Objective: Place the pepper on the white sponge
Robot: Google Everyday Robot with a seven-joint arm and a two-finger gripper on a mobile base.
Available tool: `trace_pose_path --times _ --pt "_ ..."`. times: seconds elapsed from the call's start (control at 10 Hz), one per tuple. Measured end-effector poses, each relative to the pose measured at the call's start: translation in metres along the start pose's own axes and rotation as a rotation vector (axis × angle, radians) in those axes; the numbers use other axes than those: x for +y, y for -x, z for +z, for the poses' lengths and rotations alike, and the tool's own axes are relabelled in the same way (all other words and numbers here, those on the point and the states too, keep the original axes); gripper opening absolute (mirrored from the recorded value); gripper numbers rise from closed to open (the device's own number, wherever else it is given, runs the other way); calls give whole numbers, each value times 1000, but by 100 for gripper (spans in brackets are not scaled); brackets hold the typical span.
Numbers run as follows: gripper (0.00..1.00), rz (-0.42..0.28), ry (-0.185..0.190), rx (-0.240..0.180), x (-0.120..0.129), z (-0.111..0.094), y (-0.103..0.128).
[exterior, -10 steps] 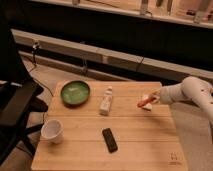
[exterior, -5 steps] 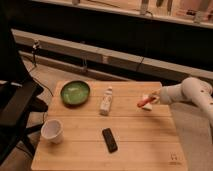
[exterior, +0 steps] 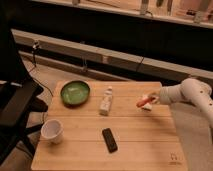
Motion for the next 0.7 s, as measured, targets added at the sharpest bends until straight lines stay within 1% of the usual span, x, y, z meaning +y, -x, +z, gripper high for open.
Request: trace_pose_path --times 0.7 --pt "24 -4 -19 0 -2 5 -1"
